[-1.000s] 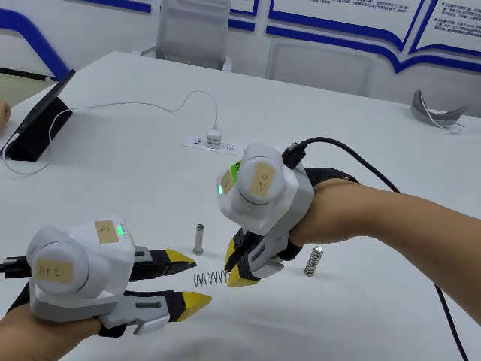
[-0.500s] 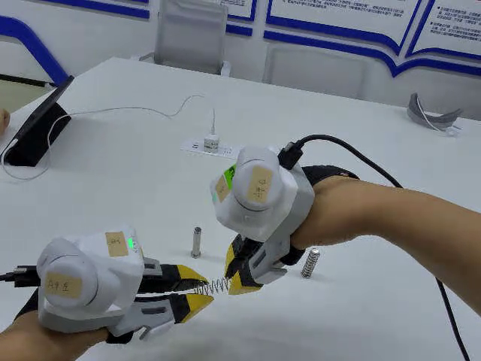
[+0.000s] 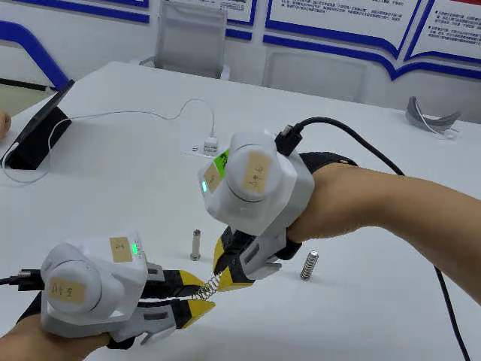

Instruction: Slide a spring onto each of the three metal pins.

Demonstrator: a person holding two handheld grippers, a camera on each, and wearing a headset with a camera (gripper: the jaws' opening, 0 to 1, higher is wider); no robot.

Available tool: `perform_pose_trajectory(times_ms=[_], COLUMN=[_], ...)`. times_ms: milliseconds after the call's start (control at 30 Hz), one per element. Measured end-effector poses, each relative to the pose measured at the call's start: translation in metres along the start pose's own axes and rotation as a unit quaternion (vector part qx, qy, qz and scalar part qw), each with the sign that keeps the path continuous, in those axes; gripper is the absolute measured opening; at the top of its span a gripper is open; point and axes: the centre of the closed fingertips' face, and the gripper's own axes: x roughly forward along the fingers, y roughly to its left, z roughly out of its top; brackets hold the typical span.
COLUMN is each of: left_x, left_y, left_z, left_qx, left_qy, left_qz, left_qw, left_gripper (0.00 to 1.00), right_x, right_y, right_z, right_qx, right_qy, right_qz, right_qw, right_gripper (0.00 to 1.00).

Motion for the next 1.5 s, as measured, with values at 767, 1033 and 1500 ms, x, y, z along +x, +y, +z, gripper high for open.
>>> perform_pose_trajectory(times_ms=[767,1033,1500], left_x=[-0.003,-0.004,-0.004], left_y=[-0.001,0.003,0.008], left_z=[0.005,0.005,0.002], left_qx=[-0.013,-0.015,-0.024], left_qy=[-0.016,-0.017,-0.02], left_qz=[0.001,0.006,0.014], left_qw=[0.9998,0.9997,0.9994], left_gripper=[0.11,0.11,0.16], right_x=[0.001,0.005,0.009], right_y=[0.0,-0.002,-0.008], right_z=[0.023,0.02,0.021], right_qx=[-0.003,0.004,0.02], right_qy=[-0.028,-0.026,-0.032], right_qz=[0.003,0.004,0.009], right_qw=[0.9996,0.9996,0.9993], right_gripper=[0.14,0.15,0.12])
